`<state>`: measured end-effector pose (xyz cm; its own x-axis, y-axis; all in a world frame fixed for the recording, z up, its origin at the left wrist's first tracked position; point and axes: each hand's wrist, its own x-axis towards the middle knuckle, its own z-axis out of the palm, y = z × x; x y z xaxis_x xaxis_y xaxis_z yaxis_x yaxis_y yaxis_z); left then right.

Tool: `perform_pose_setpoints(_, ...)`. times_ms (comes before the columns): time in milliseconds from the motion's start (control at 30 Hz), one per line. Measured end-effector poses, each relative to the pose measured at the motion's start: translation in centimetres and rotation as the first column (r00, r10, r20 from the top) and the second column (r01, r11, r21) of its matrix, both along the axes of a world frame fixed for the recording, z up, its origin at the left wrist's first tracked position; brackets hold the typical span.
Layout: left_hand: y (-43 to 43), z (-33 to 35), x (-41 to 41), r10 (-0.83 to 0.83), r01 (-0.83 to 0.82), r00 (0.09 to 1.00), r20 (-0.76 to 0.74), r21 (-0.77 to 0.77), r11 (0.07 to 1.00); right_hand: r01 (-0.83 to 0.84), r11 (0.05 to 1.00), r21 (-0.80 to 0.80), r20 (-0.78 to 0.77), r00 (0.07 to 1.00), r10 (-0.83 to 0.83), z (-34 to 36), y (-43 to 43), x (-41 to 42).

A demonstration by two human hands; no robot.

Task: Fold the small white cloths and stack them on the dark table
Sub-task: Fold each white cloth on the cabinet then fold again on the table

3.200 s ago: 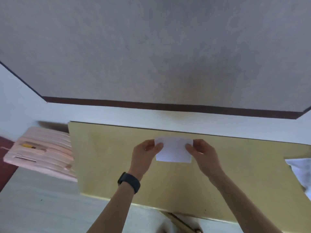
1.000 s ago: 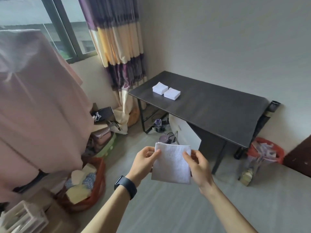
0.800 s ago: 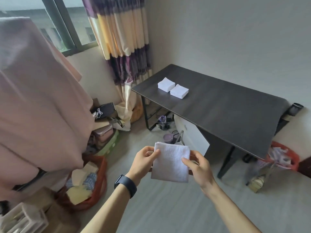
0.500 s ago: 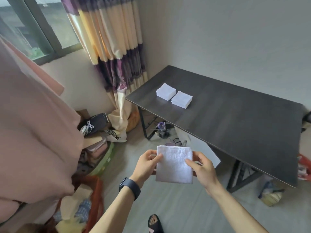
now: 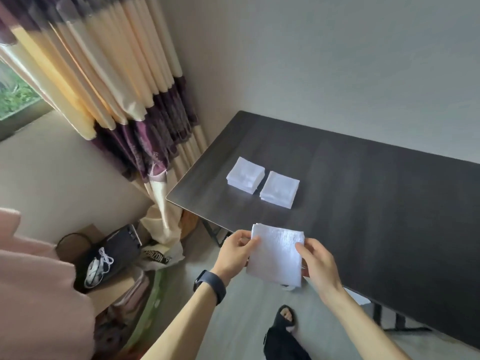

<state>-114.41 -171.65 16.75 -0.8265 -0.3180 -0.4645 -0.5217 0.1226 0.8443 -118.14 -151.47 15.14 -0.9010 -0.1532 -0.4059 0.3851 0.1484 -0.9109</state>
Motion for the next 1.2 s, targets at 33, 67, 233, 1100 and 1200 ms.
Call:
perform_pose_setpoints(33, -0.6, -0.4, -2.1, -0.001, 0.001, 1.0, 0.007, 0.01, 1.0, 0.011, 1.0, 0.015, -0.008, 1.0, -0.011, -0.5, -0.6, -2.0)
perform_pose_setpoints(67, -1.2, -0.7, -4.2, 0.001, -0.001, 1.0, 0.018, 0.021, 1.0, 0.022, 0.999, 0.031, -0.02, 1.0, -0.021, -0.9, -1.2, -4.0)
perform_pose_setpoints(233, -3.8, -2.3, -13.9, -0.029, 0.029, 0.998, 0.058, 0.0, 1.0, 0.096, 0.989, 0.114, -0.035, 0.995, -0.093, -2.3, -3.8, -12.6)
perform_pose_setpoints(1100, -7.1, -15.8, -36.7, -0.326, 0.369, 0.896, 0.302, -0.095, 0.925, 0.176, 0.816, 0.551, 0.143, 0.943, -0.3, -13.7, -9.9, -30.2)
perform_pose_setpoints(1200, -6.7, -15.6, -36.7, -0.296, 0.344, 0.904, 0.31, -0.112, 0.932, 0.178, 0.826, 0.535, 0.147, 0.943, -0.298, -14.0, -9.8, -30.4)
